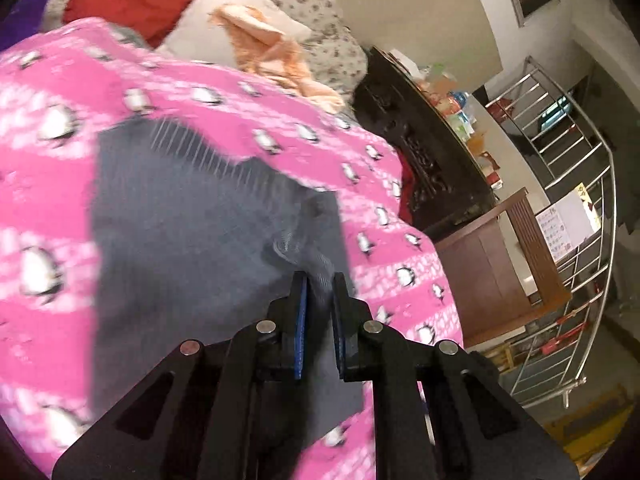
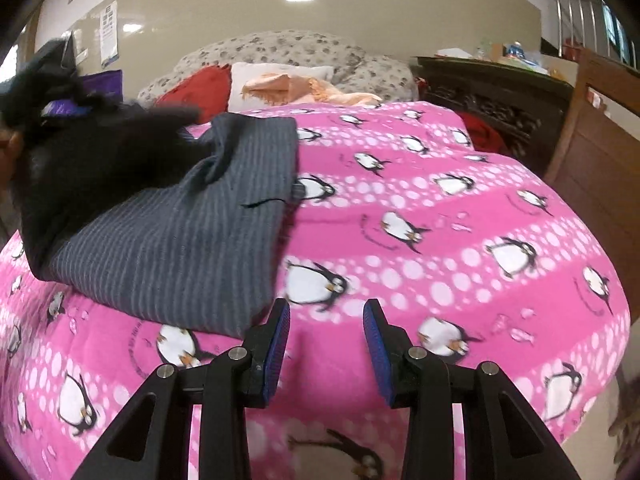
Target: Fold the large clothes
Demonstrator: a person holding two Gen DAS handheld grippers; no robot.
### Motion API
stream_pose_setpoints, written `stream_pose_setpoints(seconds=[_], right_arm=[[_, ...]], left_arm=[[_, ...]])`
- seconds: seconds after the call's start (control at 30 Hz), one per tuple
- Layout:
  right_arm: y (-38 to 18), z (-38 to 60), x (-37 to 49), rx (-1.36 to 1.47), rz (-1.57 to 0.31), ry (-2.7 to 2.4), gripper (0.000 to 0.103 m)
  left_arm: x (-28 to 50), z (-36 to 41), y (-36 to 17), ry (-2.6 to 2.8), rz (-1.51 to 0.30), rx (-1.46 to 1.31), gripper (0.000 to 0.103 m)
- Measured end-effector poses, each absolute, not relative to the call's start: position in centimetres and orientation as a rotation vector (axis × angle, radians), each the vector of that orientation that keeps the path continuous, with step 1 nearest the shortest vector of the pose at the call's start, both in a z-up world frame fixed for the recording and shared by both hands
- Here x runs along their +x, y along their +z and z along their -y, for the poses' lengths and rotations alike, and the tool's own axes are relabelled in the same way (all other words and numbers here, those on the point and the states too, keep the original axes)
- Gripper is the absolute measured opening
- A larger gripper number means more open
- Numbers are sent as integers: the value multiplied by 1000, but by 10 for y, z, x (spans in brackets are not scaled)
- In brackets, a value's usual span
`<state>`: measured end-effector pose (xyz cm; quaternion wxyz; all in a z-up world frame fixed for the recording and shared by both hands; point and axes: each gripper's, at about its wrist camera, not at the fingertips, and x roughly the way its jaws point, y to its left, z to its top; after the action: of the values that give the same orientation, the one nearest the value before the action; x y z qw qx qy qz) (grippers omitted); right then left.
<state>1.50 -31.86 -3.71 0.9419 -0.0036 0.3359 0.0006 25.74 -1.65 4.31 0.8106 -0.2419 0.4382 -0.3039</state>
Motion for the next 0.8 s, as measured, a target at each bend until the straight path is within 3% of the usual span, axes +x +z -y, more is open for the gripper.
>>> stream_pose_setpoints(seconds=[0.17,0.3,0.7,0.77,0.8], right_arm=[[-52,342,-5,36,-724,-6,36],[-60,356,-13,74,-740,-14,36],[-42,320,-2,11,-708,47,36],[-44,309,-3,5,-722,59,36],[-44,304,-4,-2,-727,64,36]], left_arm=[[275,84,42,-636,-962,-433,3],[268,76,38,-580,-949,-416,3],[249,-139,42,-229,-875,-536,4],[239,-166,29,-210,-869,-505,16],[235,-176,19,-224,-878,-511,36]])
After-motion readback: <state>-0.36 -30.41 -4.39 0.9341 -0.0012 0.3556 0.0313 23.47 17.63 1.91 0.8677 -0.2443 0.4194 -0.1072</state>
